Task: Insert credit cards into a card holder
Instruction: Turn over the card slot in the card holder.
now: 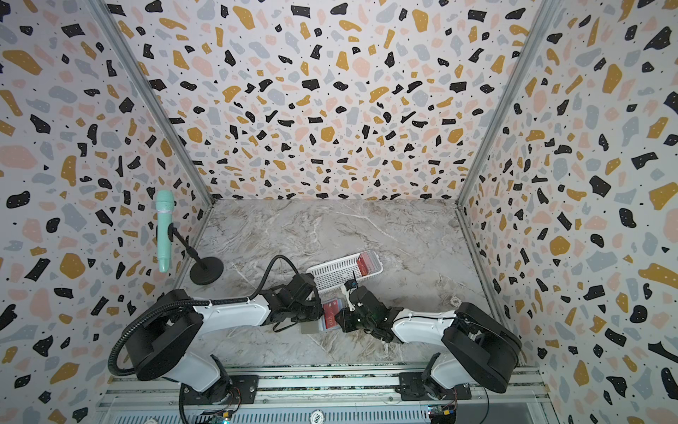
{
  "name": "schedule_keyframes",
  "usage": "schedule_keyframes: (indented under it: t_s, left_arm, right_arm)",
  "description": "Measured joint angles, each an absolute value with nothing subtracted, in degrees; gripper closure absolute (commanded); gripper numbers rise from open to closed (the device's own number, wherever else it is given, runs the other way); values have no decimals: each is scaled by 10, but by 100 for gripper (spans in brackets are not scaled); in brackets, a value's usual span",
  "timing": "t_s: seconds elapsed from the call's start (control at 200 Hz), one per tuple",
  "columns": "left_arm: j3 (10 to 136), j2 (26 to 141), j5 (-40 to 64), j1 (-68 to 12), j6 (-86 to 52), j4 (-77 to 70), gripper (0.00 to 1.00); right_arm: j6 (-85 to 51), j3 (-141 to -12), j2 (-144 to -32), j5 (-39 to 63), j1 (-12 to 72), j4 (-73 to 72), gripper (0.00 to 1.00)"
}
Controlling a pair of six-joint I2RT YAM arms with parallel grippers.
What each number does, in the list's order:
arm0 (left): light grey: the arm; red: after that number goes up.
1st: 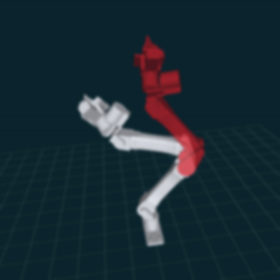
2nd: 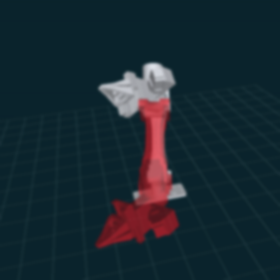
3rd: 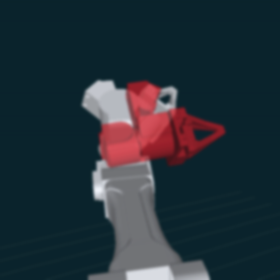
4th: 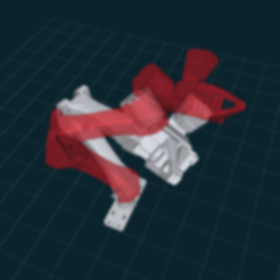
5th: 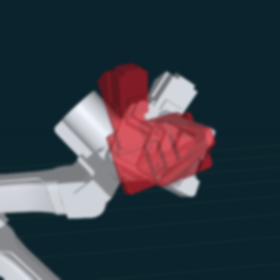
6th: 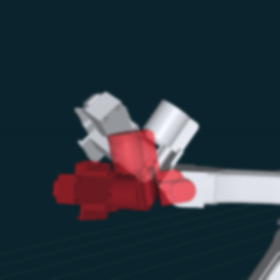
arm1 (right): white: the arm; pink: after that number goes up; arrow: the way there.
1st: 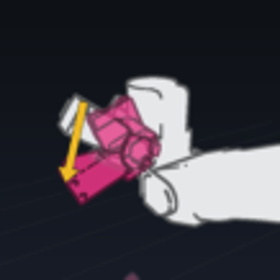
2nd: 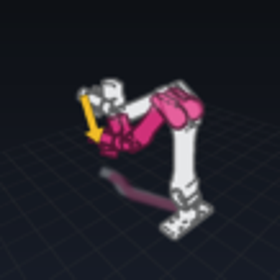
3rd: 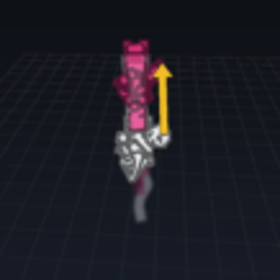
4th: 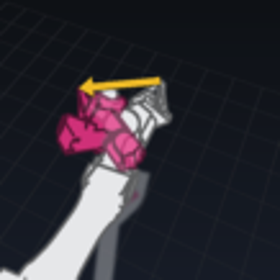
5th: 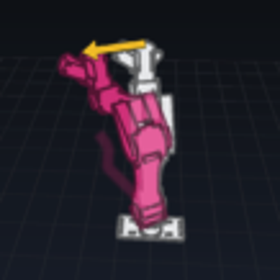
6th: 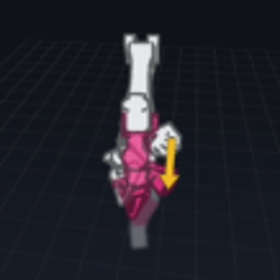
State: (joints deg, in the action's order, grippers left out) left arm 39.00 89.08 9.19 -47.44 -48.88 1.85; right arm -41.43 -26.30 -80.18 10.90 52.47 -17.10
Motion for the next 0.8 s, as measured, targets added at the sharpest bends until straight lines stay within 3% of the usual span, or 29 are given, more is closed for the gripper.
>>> schedule_keyframes:
  t_s: [0.426, 0.796]
  left_arm:
    - [380, 828, 102, -471, -512, 0, 83]
    - [334, 715, 97, -399, -529, -23, 77]
  right_arm:
    - [-408, -267, -795, 111, 535, -180, 76]
    - [-405, -335, -837, 107, 570, -174, 65]
